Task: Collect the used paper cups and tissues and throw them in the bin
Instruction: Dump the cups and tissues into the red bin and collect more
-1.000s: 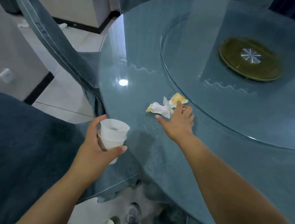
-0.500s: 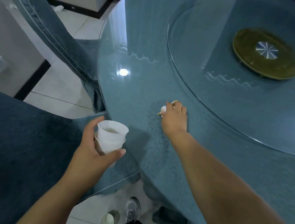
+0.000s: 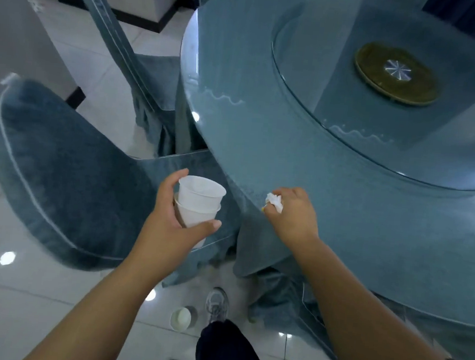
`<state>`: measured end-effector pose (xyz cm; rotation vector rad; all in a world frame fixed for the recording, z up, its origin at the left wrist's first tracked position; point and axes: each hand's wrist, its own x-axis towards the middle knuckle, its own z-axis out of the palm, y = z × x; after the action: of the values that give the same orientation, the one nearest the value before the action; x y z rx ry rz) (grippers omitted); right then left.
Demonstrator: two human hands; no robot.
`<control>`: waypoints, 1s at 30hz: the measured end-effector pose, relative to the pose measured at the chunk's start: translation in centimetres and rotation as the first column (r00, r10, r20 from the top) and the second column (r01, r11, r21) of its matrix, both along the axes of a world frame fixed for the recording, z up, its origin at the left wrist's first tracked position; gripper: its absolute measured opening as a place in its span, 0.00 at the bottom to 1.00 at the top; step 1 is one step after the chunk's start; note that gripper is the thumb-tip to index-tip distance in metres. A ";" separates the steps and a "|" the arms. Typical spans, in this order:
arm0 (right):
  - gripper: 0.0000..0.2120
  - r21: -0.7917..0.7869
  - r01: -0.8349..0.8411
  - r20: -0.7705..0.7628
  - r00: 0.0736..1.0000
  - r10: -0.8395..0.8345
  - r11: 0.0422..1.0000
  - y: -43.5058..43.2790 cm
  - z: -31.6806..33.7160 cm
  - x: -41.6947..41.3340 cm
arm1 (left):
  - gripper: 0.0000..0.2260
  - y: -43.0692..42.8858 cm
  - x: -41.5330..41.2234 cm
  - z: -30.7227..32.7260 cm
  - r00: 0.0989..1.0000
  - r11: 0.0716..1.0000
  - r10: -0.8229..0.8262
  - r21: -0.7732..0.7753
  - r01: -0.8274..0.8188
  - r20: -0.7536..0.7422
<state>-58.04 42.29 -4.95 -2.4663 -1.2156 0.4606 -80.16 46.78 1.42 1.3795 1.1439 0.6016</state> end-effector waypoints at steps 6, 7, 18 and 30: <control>0.10 0.078 -0.035 -0.119 0.992 0.044 0.996 -8.2 0.9 -6.6 | 0.35 -6.7 -5.3 -1.7 1.000 1.000 -0.016 0.015 0.016 -0.002; 0.10 0.080 -0.047 -0.124 0.991 0.056 0.996 -9.3 0.8 -7.4 | 0.35 -7.7 -6.0 -2.2 1.000 1.000 -0.009 0.016 0.009 -0.002; 0.09 -0.044 -0.313 -0.184 0.936 0.300 0.949 -17.4 -3.6 -13.7 | 0.35 -16.8 -12.6 -6.5 0.975 0.990 0.138 0.045 -0.133 -0.174; 0.08 -0.219 -0.580 -0.251 0.811 0.529 0.785 -23.8 -13.5 -17.5 | 0.35 -29.3 -16.6 -17.4 0.871 0.925 0.306 -0.097 -0.368 -0.385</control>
<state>-75.55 18.47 -18.47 -2.1686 -1.9159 1.0593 -96.72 17.53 -15.96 1.1788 1.7234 0.4905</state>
